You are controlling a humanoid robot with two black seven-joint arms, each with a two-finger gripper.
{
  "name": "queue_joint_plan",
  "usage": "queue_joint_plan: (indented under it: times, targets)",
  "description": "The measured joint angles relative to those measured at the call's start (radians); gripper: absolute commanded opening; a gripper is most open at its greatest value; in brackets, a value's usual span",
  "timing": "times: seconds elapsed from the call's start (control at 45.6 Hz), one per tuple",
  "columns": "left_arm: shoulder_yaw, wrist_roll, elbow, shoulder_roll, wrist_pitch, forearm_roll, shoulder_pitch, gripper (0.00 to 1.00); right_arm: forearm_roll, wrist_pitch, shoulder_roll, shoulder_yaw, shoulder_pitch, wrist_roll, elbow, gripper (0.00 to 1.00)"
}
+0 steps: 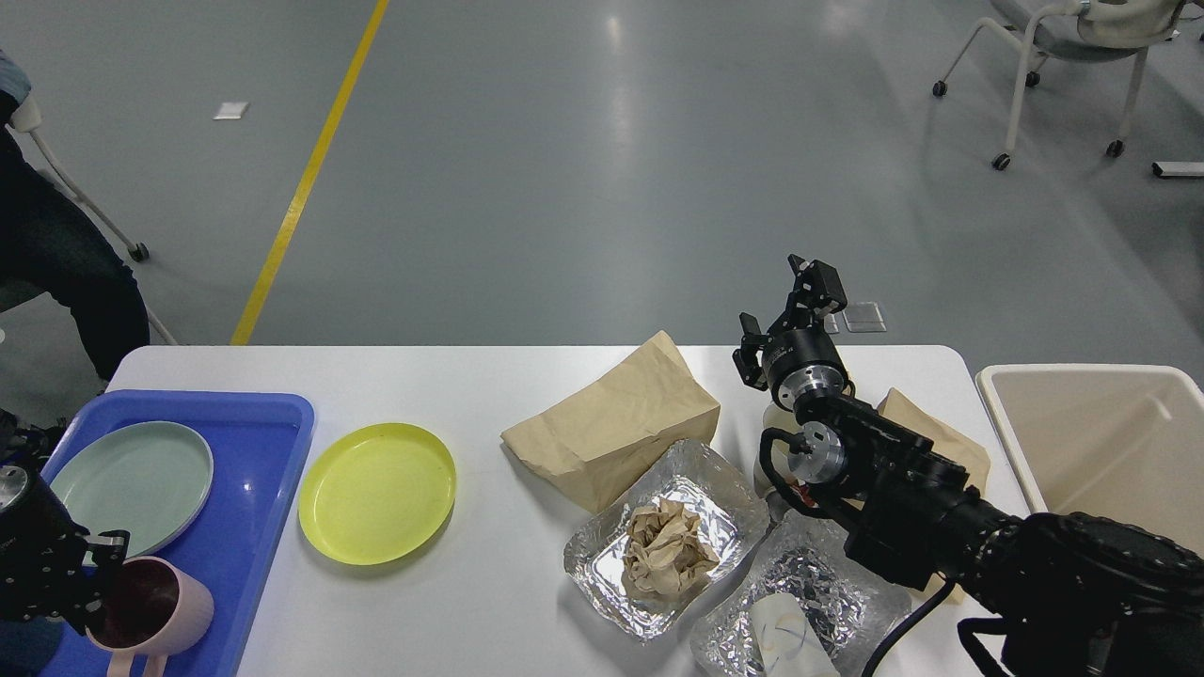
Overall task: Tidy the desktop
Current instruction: 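Carry the pink cup onto the blue tray and release it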
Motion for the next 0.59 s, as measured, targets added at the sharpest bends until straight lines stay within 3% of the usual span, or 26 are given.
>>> queue_joint_plan:
  times: [0.175,0.416,0.591]
  targets:
    - [0.0,0.0,0.0,0.002,0.0,0.0,0.008,0.08,0.0,0.0,0.0,0.0,0.0,0.0,0.0,1.0]
    - [-0.002,-0.006,0.0,0.001,0.0,-0.017,0.006,0.38,0.0,0.0,0.0,0.0,0.0,0.0,0.0,1.0]
    - [-0.002,-0.005,0.0,-0.002,0.0,-0.016,0.006,0.54,0.0,0.0,0.0,0.0,0.0,0.0,0.0,1.0]
